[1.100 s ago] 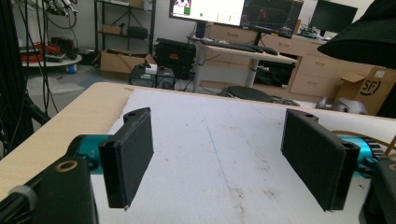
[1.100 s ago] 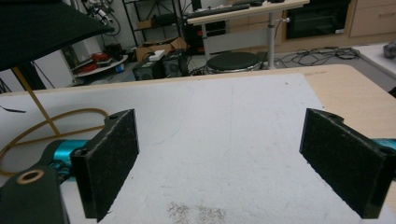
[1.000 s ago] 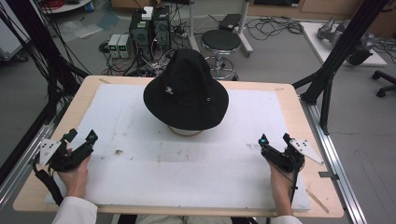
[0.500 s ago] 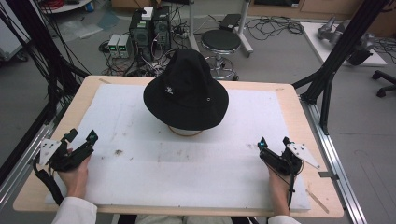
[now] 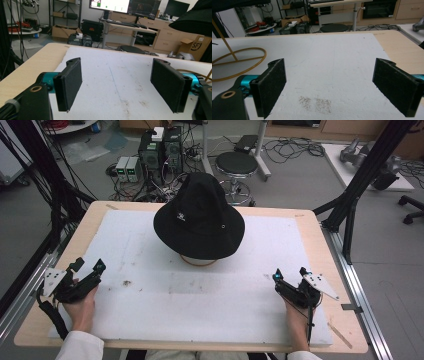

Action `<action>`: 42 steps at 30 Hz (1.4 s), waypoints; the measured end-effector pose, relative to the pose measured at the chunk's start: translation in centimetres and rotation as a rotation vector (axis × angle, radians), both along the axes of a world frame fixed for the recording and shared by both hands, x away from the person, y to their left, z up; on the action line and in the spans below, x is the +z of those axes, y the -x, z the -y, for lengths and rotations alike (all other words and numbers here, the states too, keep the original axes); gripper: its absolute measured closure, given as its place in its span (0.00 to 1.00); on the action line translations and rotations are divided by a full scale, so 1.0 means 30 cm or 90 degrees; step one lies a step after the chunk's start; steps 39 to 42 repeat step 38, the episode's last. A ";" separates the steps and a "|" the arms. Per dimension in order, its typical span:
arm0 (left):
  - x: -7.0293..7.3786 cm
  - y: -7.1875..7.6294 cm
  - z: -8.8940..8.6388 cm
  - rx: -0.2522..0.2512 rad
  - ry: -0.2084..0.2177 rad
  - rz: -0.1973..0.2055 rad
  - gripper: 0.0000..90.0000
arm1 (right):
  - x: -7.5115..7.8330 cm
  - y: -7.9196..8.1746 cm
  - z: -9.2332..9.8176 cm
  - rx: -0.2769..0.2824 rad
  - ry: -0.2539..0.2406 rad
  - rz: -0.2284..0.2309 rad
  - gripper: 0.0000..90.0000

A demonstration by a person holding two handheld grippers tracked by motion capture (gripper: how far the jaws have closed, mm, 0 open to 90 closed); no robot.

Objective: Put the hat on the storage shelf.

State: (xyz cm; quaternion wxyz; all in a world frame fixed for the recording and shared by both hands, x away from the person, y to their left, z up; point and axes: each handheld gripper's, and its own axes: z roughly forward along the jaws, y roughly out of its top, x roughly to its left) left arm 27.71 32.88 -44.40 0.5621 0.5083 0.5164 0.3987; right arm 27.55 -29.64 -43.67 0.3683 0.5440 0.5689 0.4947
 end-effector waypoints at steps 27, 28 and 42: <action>-0.003 -0.004 0.000 0.000 -0.002 -0.003 0.28 | -0.002 -0.001 0.003 0.003 -0.003 -0.008 0.12; -0.003 -0.004 0.000 0.000 -0.002 -0.004 0.28 | -0.002 -0.002 0.003 0.003 -0.002 -0.007 0.12; -0.003 -0.005 0.000 0.003 -0.001 -0.003 0.28 | -0.004 -0.003 -0.002 0.010 -0.003 -0.014 0.12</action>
